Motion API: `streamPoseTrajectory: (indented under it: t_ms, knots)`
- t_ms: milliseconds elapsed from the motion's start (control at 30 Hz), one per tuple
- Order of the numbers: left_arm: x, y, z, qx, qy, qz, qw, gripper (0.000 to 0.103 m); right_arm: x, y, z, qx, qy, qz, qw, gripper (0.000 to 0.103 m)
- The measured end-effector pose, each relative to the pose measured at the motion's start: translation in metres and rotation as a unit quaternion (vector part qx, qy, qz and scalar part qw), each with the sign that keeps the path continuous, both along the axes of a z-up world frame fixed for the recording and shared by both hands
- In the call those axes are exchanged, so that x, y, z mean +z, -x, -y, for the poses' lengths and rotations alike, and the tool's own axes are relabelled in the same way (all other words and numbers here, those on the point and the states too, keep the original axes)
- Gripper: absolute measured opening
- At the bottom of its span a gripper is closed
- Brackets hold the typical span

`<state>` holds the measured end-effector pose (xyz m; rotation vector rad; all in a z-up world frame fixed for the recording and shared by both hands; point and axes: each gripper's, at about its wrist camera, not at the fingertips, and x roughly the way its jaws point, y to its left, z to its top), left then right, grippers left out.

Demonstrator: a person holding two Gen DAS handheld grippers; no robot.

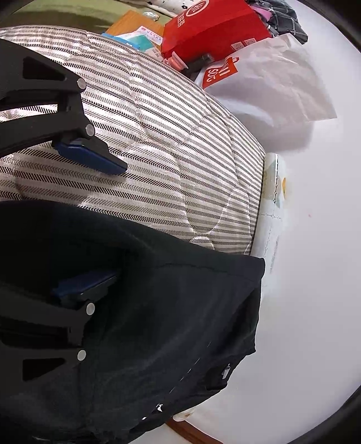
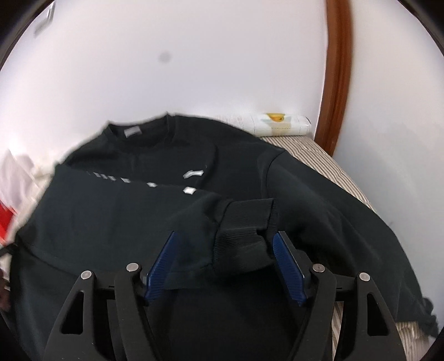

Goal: Fold small clothes
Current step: 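Lift the grasped side with the right tool and fold it over the back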

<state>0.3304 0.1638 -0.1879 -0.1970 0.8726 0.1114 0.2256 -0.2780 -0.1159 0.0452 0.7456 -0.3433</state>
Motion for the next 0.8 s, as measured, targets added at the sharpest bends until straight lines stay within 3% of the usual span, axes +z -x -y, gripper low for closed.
streamPoseTrajectory:
  t_ms: [133, 300, 433, 533, 667, 733, 800]
  knots:
    - [0.0, 0.0, -0.001, 0.0, 0.004, 0.0, 1.0, 0.065, -0.037, -0.025, 0.018, -0.047, 0.037, -0.075, 0.995, 0.053]
    - [0.002, 0.002, -0.004, 0.005, 0.006, -0.001, 1.0, 0.065, -0.023, -0.012, 0.008, -0.056, 0.065, -0.074, 0.994, 0.052]
    - [0.006, 0.006, -0.006, 0.006, 0.005, 0.002, 1.0, 0.065, 0.008, -0.016, -0.04, 0.015, 0.069, -0.038, 0.997, 0.057]
    - [0.008, 0.01, -0.004, 0.006, -0.02, 0.008, 0.9998, 0.065, 0.016, -0.044, -0.092, 0.086, 0.085, -0.021, 0.992, 0.061]
    - [0.008, 0.013, -0.001, -0.011, -0.044, 0.013, 0.9989, 0.065, 0.002, -0.099, -0.164, 0.189, 0.08, -0.013, 0.979, 0.062]
    - [0.009, 0.012, 0.002, -0.023, -0.053, 0.019, 0.9981, 0.065, -0.005, -0.123, -0.186, 0.215, 0.067, -0.003, 0.974, 0.062]
    - [0.009, 0.011, 0.005, -0.035, -0.059, 0.024, 0.9974, 0.059, -0.013, -0.147, -0.208, 0.244, 0.045, -0.004, 0.969, 0.062]
